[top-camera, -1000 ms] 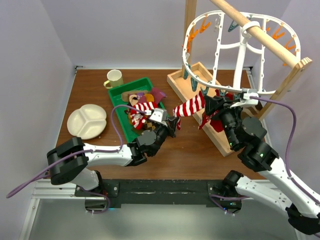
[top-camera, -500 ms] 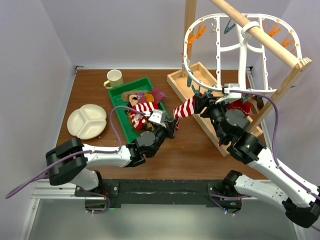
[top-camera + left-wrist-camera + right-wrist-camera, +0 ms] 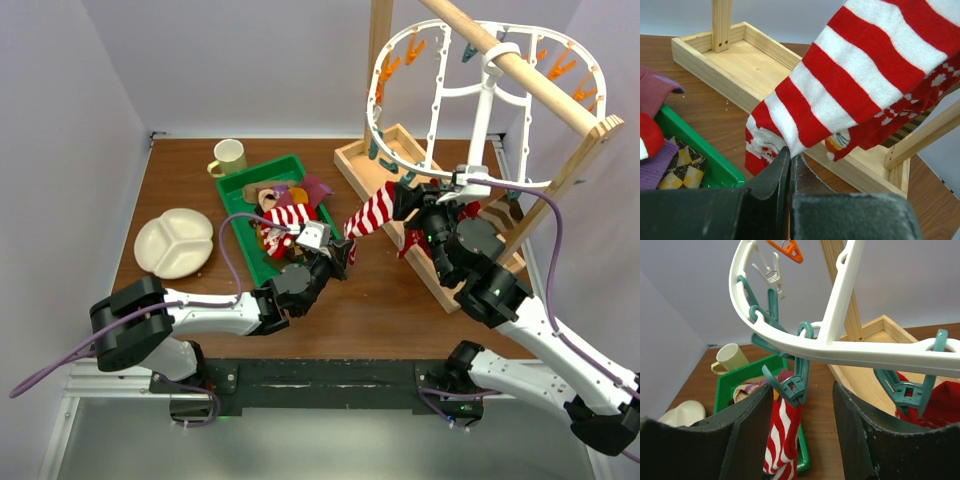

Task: Remove the socks clipped to the hanger
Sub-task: Remove the sock from the hanger.

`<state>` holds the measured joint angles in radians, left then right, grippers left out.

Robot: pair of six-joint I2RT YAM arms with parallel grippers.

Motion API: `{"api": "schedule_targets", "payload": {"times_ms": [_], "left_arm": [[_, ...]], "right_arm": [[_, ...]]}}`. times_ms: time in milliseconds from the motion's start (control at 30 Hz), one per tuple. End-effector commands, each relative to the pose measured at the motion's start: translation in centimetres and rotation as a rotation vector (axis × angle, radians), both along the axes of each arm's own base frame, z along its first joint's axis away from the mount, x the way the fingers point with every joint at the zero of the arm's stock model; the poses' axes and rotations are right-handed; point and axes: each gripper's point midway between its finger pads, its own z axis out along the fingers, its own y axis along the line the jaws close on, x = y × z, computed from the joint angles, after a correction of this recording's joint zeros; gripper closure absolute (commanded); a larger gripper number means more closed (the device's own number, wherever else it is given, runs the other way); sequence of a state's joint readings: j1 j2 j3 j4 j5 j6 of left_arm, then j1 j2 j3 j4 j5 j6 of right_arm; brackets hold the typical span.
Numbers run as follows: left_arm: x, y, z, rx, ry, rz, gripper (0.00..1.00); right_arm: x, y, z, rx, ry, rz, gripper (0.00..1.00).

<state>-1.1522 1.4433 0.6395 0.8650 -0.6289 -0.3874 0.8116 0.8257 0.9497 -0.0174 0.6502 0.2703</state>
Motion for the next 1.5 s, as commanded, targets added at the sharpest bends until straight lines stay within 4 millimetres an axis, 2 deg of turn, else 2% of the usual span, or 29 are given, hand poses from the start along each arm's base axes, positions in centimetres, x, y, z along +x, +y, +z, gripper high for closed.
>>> {"api": "schedule_targets", "payload": {"times_ms": [0, 300, 400, 433, 533, 567, 600, 633, 867, 900, 933, 1000, 1033, 1133, 1267, 1467], "left_arm": [[0.1, 0.7, 1.5, -0.072, -0.005, 0.027, 1.00], [0.1, 0.8, 1.6, -0.072, -0.007, 0.028, 1.00], [0.1, 0.8, 1.7, -0.072, -0.009, 0.028, 1.00], [0.1, 0.8, 1.6, -0.071, -0.008, 0.025, 1.00], [0.1, 0.8, 1.8, -0.075, -0.010, 0.028, 1.00], [0.1, 0.8, 1.7, -0.074, -0.009, 0.028, 1.00], [0.1, 0.9, 1.7, -0.074, -0.009, 0.029, 1.00], [0.1, 1.0, 1.8, -0.073, -0.011, 0.032, 1.00], [0.2, 1.4, 2.5, -0.077, -0.026, 0.046, 1.00], [0.2, 1.5, 2.7, -0.077, -0.030, 0.048, 1.00], [0.2, 1.5, 2.7, -0.076, -0.032, 0.049, 1.00], [0.2, 1.7, 2.9, -0.078, -0.036, 0.054, 1.00], [0.2, 1.7, 3.0, -0.076, -0.038, 0.058, 1.00], [0.3, 2.0, 3.1, -0.073, -0.041, 0.066, 1.00], [0.4, 2.3, 3.3, -0.070, -0.047, 0.081, 1.00], [0.5, 2.8, 4.3, -0.070, -0.064, 0.097, 1.00]], "right_arm": [[0.2, -0.4, 3.5, 0.069, -0.074, -0.031, 0.45], [0.7, -0.2, 3.8, 0.083, -0.085, -0.044, 0.45], [0.8, -0.3, 3.9, 0.096, -0.090, -0.051, 0.49], [0.7, -0.3, 4.0, 0.097, -0.091, -0.051, 0.51], [0.7, -0.3, 4.2, 0.102, -0.094, -0.048, 0.72], [0.7, -0.3, 4.2, 0.102, -0.093, -0.050, 0.79], [0.7, -0.3, 4.2, 0.101, -0.091, -0.049, 0.92], [0.7, -0.3, 4.1, 0.100, -0.088, -0.049, 0.98], [0.5, -0.5, 3.9, 0.101, -0.081, -0.048, 1.00], [0.5, -0.5, 3.8, 0.101, -0.078, -0.047, 0.97], [0.4, -0.5, 3.8, 0.101, -0.077, -0.045, 0.83], [0.3, -0.4, 3.7, 0.099, -0.075, -0.037, 0.64], [0.1, -0.4, 3.8, 0.101, -0.077, -0.026, 0.45], [-0.1, 0.0, 3.4, 0.082, -0.057, 0.003, 0.31], [-0.6, 0.2, 2.4, 0.055, -0.008, 0.034, 0.25], [-1.8, -0.1, 1.5, 0.059, 0.028, 0.070, 0.21]]}}
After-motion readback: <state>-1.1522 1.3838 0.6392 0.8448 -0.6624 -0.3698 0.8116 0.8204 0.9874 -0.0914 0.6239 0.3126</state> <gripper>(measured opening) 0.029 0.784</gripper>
